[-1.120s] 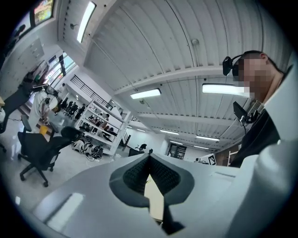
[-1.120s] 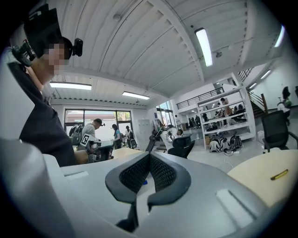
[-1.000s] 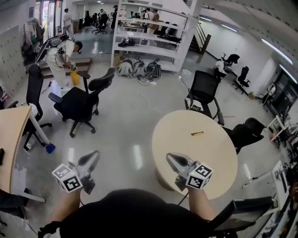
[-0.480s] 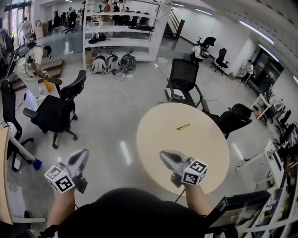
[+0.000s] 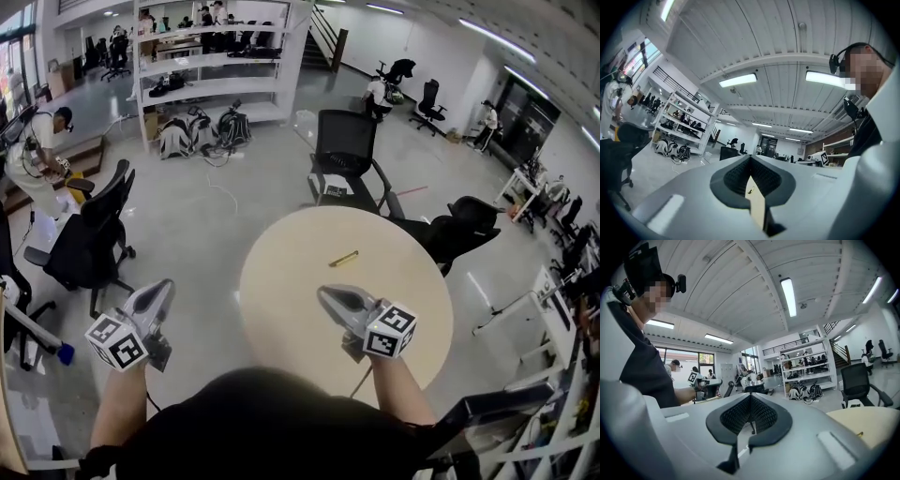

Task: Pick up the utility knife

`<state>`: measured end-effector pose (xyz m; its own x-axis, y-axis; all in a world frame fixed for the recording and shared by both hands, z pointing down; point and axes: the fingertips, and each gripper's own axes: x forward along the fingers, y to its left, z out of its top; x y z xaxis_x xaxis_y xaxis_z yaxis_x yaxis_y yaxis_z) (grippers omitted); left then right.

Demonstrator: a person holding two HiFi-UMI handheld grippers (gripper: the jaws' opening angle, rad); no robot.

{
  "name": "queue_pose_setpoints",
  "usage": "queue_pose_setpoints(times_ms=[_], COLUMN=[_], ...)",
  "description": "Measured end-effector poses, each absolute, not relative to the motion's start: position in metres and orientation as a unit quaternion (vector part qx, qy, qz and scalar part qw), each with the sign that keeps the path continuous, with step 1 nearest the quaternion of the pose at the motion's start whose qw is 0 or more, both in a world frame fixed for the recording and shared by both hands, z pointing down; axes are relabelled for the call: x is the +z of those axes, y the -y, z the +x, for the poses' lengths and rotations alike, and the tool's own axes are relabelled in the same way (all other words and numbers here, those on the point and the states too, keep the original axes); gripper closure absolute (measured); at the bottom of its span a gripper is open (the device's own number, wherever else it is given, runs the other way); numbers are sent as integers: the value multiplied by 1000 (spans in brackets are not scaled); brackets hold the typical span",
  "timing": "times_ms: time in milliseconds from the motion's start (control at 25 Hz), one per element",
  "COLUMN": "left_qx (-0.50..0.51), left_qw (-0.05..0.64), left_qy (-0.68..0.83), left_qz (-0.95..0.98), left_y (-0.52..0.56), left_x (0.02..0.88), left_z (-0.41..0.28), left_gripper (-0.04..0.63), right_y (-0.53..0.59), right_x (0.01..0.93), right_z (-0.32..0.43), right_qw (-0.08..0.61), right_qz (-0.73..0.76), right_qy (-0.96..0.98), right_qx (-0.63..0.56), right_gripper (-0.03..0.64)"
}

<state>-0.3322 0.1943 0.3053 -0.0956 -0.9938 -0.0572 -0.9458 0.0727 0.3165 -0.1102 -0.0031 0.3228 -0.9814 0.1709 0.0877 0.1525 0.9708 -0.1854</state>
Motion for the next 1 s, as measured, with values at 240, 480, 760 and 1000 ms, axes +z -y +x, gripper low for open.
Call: queue_pose_setpoints(times_ms=[240, 480, 760, 1000], left_qx=[-97, -56, -19, 30], left_qw=[95, 117, 169, 189], left_qy=[690, 628, 513, 427], left_qz=[711, 768, 842, 884], left_y=[-82, 42, 204, 337], left_x=[304, 321, 377, 440], left_z=[-327, -327, -322, -309], left_gripper=[601, 601, 601, 601], right_y=[71, 149, 248, 314], right_x=[333, 354, 383, 416], right_z=[-97, -77, -50, -29], right_qw=[50, 53, 67, 86], right_qz=[-41, 49, 204, 316], right_qy=[994, 992, 968, 933], right_qx=[87, 107, 129, 152], right_gripper=[603, 603, 603, 603])
